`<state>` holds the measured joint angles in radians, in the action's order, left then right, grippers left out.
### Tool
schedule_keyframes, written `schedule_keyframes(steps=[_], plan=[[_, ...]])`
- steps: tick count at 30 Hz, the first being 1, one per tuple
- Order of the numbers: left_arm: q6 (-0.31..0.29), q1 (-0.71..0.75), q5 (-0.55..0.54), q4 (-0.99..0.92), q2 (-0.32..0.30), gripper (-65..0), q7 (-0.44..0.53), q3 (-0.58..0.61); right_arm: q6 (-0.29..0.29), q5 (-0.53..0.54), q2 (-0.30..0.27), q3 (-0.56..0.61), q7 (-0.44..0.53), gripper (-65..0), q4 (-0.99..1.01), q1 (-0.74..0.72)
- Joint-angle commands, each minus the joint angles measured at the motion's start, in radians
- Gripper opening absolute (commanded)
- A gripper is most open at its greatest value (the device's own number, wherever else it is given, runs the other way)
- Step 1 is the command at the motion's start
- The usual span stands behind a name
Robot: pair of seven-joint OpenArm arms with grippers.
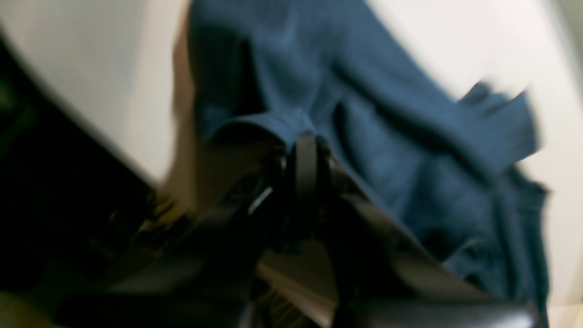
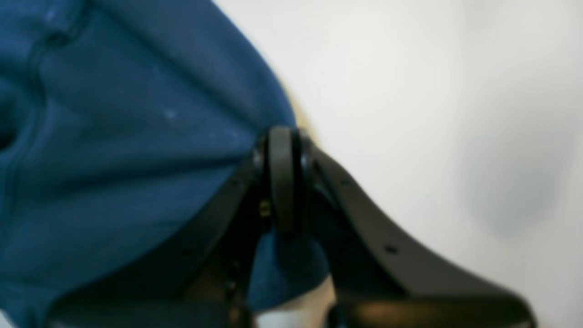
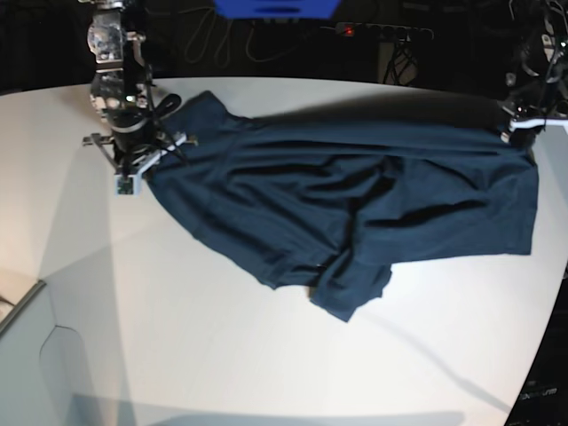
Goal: Layout the t-shirt on the table in an organized manner, then fold the t-shirt properly
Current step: 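Lift the shirt high with both grippers and shake it out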
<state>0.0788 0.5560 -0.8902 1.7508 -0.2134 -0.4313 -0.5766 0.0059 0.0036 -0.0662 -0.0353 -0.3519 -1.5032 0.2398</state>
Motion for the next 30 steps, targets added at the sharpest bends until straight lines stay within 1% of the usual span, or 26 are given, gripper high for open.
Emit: schedule_keyframes(steps=[1,6,9,12,16,19,22,23,27,30], plan=[[-0.006,-0.003,-0.007,0.042,-0.013,-65.0,0.021,-0.009,0.001,0.002,-0.004,-0.012,0.052,-65.0,-0.076,-0.02],[-0.006,-0.067,-0.005,0.163,-0.019,-65.0,0.021,-0.01,0.001,0.002,0.001,-0.058,0.05,-65.0,-0.293,0.0],[-0.006,-0.123,-0.011,0.22,-0.056,-65.0,0.021,-0.007,0.001,0.003,0.003,-0.084,0.052,-65.0,-0.402,-0.001],[-0.004,-0.215,-0.011,0.251,-0.087,-65.0,0.021,-0.007,0.001,0.003,0.003,-0.101,0.053,-65.0,-0.489,-0.01],[-0.004,-0.362,-0.011,0.252,-0.142,-65.0,0.021,-0.006,0.001,0.008,0.003,-0.102,0.066,-65.0,-0.526,-0.072],[-0.004,-0.468,-0.011,0.252,-0.162,-65.0,0.021,-0.004,0.001,0.054,0.004,-0.102,0.126,-65.0,-0.526,-0.113],[-0.003,-0.584,-0.005,0.251,-0.218,-65.0,0.021,0.039,0.001,0.06,0.059,-0.116,0.179,-65.0,-0.526,-0.173],[-0.003,-0.615,-0.005,0.251,-0.234,-65.0,0.021,0.051,0.001,0.062,0.07,-0.119,0.193,-65.0,-0.526,-0.19],[-0.003,-0.73,-0.01,0.251,-0.286,-65.0,0.021,0.103,0.001,0.062,0.088,-0.101,0.287,-65.0,-0.528,-0.256],[-0.003,-0.81,-0.011,0.254,-0.309,-65.0,0.022,0.106,0.001,0.062,0.088,-0.101,0.37,-65.0,-0.528,-0.319]])
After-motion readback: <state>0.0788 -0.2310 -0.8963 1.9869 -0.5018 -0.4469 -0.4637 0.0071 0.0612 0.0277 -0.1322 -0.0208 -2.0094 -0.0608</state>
